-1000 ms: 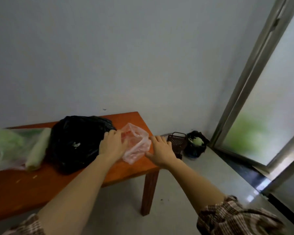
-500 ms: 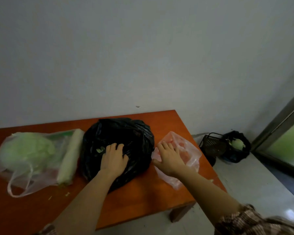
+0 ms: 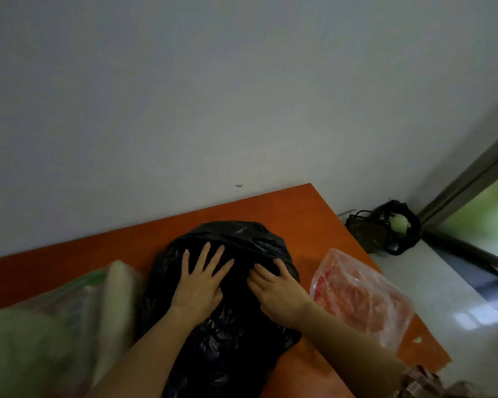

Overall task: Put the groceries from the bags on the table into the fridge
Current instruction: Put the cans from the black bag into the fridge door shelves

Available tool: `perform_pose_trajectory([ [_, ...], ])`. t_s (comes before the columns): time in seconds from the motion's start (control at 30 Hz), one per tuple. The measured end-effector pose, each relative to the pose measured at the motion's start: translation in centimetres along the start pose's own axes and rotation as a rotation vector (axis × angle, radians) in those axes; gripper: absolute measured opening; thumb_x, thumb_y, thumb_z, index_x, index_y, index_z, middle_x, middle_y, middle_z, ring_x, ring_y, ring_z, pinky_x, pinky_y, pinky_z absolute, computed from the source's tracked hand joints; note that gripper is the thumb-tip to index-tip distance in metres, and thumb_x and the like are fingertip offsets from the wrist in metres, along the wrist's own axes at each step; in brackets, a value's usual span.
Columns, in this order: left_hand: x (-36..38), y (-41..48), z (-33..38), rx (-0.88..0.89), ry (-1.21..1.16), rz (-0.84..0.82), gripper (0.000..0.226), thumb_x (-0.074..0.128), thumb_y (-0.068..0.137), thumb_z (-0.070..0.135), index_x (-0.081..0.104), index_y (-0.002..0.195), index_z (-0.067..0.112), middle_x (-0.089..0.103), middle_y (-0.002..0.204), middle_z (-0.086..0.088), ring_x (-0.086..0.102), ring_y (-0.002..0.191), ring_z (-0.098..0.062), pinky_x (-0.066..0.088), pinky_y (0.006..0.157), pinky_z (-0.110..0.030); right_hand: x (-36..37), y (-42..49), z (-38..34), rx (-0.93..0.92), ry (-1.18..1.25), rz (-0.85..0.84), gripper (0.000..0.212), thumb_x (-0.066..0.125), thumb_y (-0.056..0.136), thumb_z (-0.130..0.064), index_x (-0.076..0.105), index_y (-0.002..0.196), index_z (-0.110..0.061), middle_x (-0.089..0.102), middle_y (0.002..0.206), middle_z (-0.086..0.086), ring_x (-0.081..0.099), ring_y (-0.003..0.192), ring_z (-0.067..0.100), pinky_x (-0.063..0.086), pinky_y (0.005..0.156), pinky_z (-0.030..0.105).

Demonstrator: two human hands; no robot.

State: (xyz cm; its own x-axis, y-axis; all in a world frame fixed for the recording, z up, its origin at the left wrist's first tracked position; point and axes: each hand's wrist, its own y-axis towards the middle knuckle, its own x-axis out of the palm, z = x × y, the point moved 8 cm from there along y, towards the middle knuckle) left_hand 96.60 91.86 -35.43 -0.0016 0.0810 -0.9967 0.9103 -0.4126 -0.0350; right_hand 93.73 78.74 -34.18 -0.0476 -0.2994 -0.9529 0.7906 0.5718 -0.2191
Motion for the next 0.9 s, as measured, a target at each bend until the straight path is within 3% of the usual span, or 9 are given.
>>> perform_pose_trajectory([
  [0.17,1.0,3.3,-2.2,0.056,0.012,-0.07,0.084,0.075,0.065,0.049,0.044,0.141,0.033,0.042,0.148,-0.007,0.019,0.138,-0.042,-0.006,0.104,-0.068,1.7,3.2,3.4,0.131,-0.039,-0.123,0.068,0.075,0.064,-0.046,0.065,0.123,-0.013,0.064,0.124,0.004,0.053,0.123,0.024,0.038,0.102,0.057],
  [0.27,2.3,5.2,-3.2,0.075,-0.023,-0.126,0.08,0.065,0.07,0.053,0.036,0.144,0.036,0.035,0.152,-0.006,0.015,0.14,-0.043,-0.002,0.103,-0.071,1.7,4.3,5.8,0.228,0.051,-0.125,0.065,0.054,0.087,-0.045,0.041,0.142,-0.014,0.044,0.142,0.004,0.034,0.136,0.025,0.022,0.109,0.057],
  [0.33,3.0,6.5,-3.3,0.095,-0.059,-0.142,0.076,0.052,0.082,0.054,0.016,0.148,0.042,0.011,0.16,-0.003,0.0,0.144,-0.043,-0.003,0.105,-0.071,2.2,4.9,7.3,0.316,0.172,-0.1,0.062,0.044,0.094,-0.045,0.029,0.146,-0.016,0.034,0.147,0.002,0.027,0.138,0.025,0.014,0.11,0.055],
  [0.4,4.0,7.5,-3.1,0.105,-0.112,-0.17,0.073,0.041,0.091,0.054,-0.004,0.148,0.046,-0.017,0.158,0.003,-0.014,0.144,-0.041,-0.004,0.108,-0.067,2.7,5.5,8.0,0.39,0.265,-0.086,0.062,0.042,0.094,-0.049,0.027,0.146,-0.018,0.037,0.145,0.001,0.03,0.135,0.024,0.015,0.11,0.053],
  [0.43,4.5,7.7,-3.0,0.095,-0.148,-0.203,0.073,0.039,0.092,0.055,-0.009,0.147,0.046,-0.021,0.157,0.005,-0.016,0.143,-0.04,-0.003,0.11,-0.065,3.0,5.9,8.3,0.427,0.301,-0.085,0.063,0.042,0.093,-0.05,0.028,0.146,-0.018,0.039,0.143,0.001,0.031,0.135,0.023,0.016,0.11,0.052],
  [0.73,8.5,7.4,-2.6,0.013,-0.375,-0.234,0.062,0.032,0.1,0.044,-0.003,0.151,0.037,-0.007,0.161,0.004,-0.006,0.147,-0.022,-0.001,0.118,-0.041,3.9,9.0,9.1,0.649,0.325,-0.12,0.07,0.059,0.085,-0.054,0.035,0.138,-0.014,0.036,0.142,0.006,0.025,0.137,0.027,0.014,0.111,0.056],
  [0.9,9.8,6.9,-2.5,-0.027,-0.458,-0.246,0.062,0.033,0.101,0.04,0.003,0.153,0.026,-0.007,0.161,0.003,-0.012,0.147,-0.02,-0.01,0.114,-0.032,4.1,9.3,8.8,0.596,0.185,-0.182,0.072,0.063,0.083,-0.052,0.036,0.137,-0.012,0.038,0.14,0.007,0.025,0.135,0.029,0.015,0.11,0.056],
])
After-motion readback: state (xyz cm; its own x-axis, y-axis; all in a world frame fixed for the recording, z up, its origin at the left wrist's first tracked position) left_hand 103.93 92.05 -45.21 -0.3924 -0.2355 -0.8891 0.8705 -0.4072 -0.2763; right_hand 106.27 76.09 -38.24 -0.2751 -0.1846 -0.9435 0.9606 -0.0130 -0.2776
